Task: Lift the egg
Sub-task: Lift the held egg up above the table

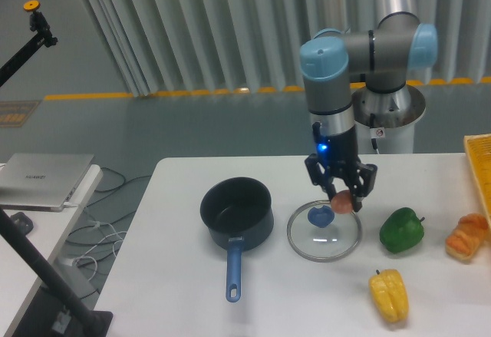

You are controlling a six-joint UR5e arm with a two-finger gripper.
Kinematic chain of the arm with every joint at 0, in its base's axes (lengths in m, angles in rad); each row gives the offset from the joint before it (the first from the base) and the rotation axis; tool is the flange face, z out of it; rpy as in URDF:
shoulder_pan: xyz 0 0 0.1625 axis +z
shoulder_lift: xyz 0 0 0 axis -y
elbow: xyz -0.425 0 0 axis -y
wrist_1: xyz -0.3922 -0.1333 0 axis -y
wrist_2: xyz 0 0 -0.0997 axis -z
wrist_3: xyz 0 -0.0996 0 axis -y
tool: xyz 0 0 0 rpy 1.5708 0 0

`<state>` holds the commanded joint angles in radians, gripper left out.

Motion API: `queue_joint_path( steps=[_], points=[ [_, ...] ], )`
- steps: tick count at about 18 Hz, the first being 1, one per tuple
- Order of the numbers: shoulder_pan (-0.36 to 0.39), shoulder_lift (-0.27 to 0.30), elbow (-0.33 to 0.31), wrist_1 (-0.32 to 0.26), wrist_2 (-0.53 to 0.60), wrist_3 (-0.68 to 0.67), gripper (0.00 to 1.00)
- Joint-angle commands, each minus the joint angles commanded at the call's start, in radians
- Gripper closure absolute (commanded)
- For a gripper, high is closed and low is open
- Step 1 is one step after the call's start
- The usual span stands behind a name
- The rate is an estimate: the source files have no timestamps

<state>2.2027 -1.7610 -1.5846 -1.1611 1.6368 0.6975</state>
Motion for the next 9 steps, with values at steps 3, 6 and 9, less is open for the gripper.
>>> queue_joint_path(
  steps=[3, 6, 9],
  points=[
    [0.037, 0.012, 0.0, -0.057, 0.026, 0.146, 0.56],
    [0.064, 0.021, 0.0, -0.097, 0.029, 0.253, 0.56],
    [0.091, 0.023, 0.002, -0.12, 0.028, 0.342, 0.56]
  ],
)
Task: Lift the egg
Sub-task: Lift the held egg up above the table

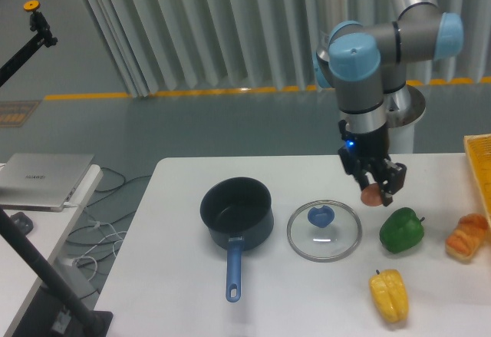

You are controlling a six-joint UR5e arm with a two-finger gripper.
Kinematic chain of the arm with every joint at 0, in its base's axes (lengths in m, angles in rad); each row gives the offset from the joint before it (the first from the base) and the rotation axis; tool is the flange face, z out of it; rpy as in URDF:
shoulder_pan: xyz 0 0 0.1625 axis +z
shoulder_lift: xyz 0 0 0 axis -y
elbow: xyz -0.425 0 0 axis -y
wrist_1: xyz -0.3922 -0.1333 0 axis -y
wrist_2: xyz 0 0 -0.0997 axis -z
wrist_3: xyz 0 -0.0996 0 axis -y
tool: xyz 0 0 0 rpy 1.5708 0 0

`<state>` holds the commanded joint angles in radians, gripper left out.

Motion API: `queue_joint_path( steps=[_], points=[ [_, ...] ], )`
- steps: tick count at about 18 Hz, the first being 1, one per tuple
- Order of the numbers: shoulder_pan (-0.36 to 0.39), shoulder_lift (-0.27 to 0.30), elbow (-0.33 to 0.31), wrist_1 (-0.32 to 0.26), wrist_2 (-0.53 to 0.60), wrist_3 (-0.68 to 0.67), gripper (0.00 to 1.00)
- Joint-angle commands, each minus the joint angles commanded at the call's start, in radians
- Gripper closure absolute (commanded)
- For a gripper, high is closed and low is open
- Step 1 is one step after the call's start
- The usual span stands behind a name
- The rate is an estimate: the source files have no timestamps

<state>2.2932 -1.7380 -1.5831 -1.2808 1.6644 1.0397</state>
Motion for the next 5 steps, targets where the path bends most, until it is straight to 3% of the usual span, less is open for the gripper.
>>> queue_joint_path(
  steps=[5],
  points=[
    [0.02, 0.009, 0.002, -0.029, 0.0, 0.066, 0.56]
  ],
)
